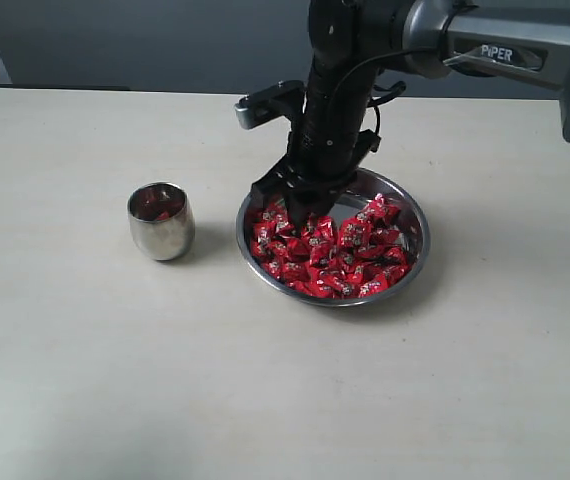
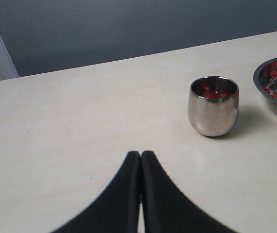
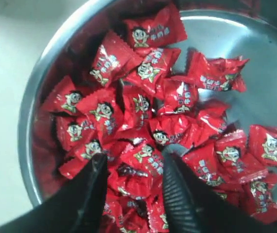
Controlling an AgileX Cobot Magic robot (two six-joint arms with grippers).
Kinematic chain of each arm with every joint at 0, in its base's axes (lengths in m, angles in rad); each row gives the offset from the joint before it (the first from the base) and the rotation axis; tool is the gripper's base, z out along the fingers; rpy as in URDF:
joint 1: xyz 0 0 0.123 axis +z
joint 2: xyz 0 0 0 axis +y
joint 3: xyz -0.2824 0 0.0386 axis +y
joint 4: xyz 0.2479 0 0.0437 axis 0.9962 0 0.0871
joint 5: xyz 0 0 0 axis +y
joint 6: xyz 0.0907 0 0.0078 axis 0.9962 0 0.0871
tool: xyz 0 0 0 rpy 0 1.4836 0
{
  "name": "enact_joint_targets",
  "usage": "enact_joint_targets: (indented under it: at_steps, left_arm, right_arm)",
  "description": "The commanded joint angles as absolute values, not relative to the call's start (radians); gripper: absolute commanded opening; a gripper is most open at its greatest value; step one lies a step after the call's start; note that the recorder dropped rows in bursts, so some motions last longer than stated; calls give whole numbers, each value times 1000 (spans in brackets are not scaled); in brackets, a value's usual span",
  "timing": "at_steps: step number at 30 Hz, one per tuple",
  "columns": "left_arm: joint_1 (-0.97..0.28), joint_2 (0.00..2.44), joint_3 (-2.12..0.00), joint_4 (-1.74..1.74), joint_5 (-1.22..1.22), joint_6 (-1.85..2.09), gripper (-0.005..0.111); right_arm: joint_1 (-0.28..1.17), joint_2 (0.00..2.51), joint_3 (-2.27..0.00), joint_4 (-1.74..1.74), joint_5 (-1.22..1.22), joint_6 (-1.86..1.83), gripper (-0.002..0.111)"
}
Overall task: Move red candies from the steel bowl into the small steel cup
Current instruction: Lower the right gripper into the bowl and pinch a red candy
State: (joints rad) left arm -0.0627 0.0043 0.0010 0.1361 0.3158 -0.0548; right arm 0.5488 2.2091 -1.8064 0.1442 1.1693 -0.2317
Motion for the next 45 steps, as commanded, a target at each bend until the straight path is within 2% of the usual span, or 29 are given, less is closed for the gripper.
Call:
enact_joint_targets:
  at_steps: [1,23,26,27,29,38,45]
  left_arm:
    - [-73,0,0,136,309,-60,0]
    - [-73,0,0,136,309,-60,0]
    - [-73,0,0,136,309,-60,0]
    - [-73,0,0,136,309,-60,0]
    - [-73,0,0,136,309,-60,0]
    - [-73,0,0,136,309,-60,0]
    - [-73,0,0,136,309,-60,0]
  right_arm:
    - [544,2253,-1810,102,1221,-208,37]
    - [544,2326,-1810,101,1221,-204,37]
    - [544,2315,-1810,101,1221,-204,24]
    - [544,2308,-1810,101,1221,-204,13]
    - [544,2301,-1810,104,1221,-204,0]
    - [544,2230,-1810,101,1208,-204,0]
    - [559,2167,-1810,150,1071,-213,0]
